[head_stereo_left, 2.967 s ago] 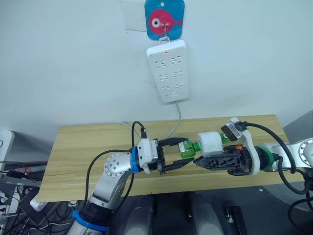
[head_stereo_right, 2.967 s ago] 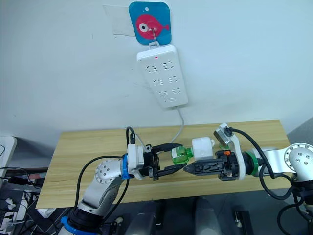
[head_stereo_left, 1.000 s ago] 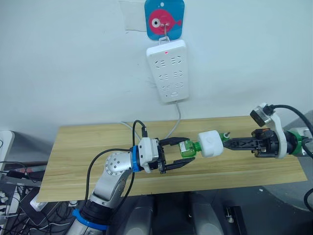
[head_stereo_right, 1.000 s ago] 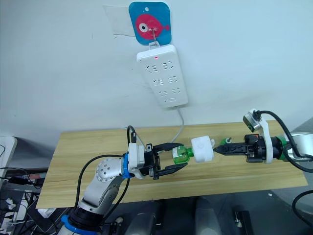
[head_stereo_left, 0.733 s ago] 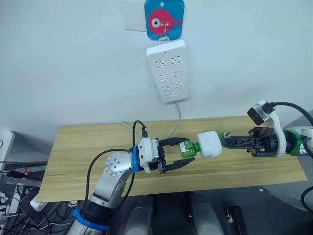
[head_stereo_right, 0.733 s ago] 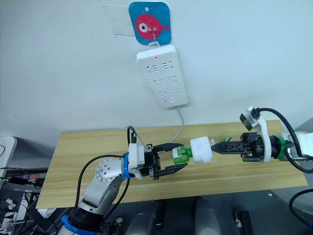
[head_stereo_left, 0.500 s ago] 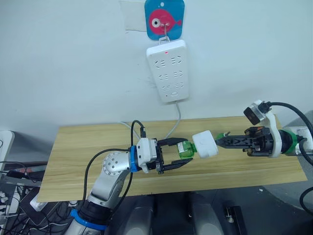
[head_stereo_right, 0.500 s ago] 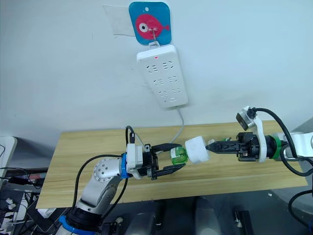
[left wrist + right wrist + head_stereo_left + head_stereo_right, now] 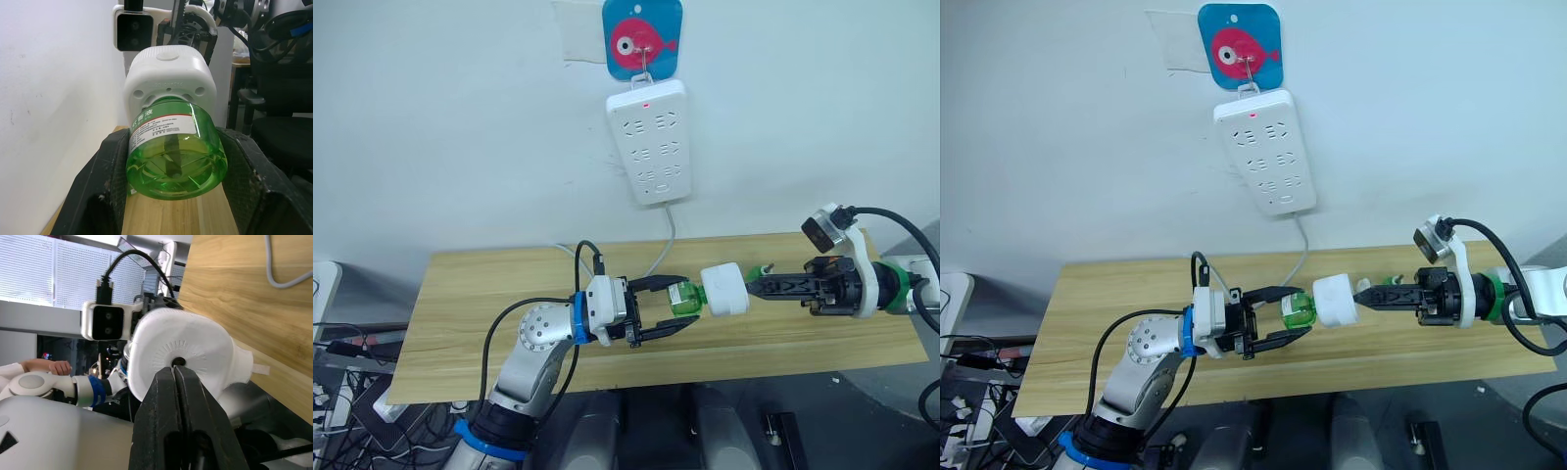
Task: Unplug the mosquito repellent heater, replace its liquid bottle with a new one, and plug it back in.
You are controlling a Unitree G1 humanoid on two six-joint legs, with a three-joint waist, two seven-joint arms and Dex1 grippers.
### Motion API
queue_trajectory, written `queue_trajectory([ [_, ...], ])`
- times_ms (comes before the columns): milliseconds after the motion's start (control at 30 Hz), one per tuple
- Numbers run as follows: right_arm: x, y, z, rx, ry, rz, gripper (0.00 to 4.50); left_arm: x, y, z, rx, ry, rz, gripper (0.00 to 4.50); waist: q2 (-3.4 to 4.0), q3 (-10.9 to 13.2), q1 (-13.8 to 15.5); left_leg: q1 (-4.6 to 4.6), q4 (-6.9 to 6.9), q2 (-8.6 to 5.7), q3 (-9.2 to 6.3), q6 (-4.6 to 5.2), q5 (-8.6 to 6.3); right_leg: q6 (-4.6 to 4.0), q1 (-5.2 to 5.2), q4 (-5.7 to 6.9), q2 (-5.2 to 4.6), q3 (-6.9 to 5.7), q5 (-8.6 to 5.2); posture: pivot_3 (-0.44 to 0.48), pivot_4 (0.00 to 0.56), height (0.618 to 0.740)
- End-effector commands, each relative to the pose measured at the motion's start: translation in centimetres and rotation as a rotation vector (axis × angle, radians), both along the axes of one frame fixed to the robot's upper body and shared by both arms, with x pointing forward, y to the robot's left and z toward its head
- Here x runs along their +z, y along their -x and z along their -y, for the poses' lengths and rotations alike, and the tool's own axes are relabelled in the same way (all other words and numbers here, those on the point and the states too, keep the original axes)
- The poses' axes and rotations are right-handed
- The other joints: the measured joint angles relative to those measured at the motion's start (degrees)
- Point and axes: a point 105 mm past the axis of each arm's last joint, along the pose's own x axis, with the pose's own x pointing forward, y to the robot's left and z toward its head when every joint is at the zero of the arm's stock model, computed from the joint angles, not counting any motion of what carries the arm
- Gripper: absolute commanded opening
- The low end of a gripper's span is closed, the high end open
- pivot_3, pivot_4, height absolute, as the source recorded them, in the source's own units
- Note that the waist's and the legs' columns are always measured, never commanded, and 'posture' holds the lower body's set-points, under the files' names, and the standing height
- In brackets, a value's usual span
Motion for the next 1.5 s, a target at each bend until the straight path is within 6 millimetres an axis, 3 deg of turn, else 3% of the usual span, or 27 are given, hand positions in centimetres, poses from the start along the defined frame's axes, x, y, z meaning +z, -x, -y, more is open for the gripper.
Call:
queue_trajectory([
  [33, 0.0, -0.3, 0.7, -0.022, 0.012, 0.01, 0.05, 1.0, 0.6, 0.3, -0.02, 0.034, 0.039, 2.25, 0.0, 0.0, 0.0, 0.0, 0.0, -0.01, 0.0, 0.0, 0.0, 0.0, 0.0, 0.0, 0.0, 0.0, 0.0, -0.086, 0.289, 0.74],
  [200, -2.3, -2.4, 1.0, -0.098, 0.055, 0.01, 0.05, 1.0, 0.6, 0.4, -0.028, 0.034, 0.039, 2.25, 0.0, 0.0, -0.1, 0.01, 0.01, 0.01, 0.01, 0.0, 0.0, 0.0, 0.0, 0.03, 0.01, 0.0, 0.0, -0.091, 0.29, 0.74],
  [500, -3.1, -4.3, -1.1, -0.088, 0.02, 0.053, 0.05, 1.2, 0.6, 0.4, -0.03, 0.034, 0.038, 2.25, 0.0, 0.0, 0.0, 0.01, 0.02, 0.0, -0.01, 0.0, 0.0, 0.0, -0.01, 0.05, 0.02, -0.01, 0.01, -0.083, 0.29, 0.74],
  [800, -2.6, -1.9, -2.9, 0.04, -0.045, 0.036, 0.05, 1.1, 0.3, 0.2, -0.011, 0.028, 0.037, 2.25, 0.0, 0.0, 0.0, 0.01, 0.03, -0.01, -0.02, -0.01, 0.0, -0.01, -0.01, 0.05, 0.01, 0.01, 0.03, -0.078, 0.297, 0.74],
  [1133, -2.1, 1.3, -3.5, 0.152, -0.063, 0.022, 0.05, 0.9, -0.1, 0.3, 0.003, 0.024, 0.042, 2.25, 0.0, 0.0, 0.0, 0.01, 0.02, -0.01, -0.03, 0.0, 0.0, -0.01, 0.0, 0.04, 0.01, 0.0, 0.03, -0.085, 0.297, 0.74],
  [1500, -0.4, 3.0, -3.7, 0.189, -0.073, 0.024, 0.05, 0.4, 0.2, 0.2, 0.007, 0.022, 0.042, 2.25, 0.0, 0.0, -0.1, 0.0, 0.04, 0.0, -0.03, 0.0, 0.0, 0.0, 0.0, 0.03, 0.01, -0.01, 0.04, -0.086, 0.292, 0.74],
])
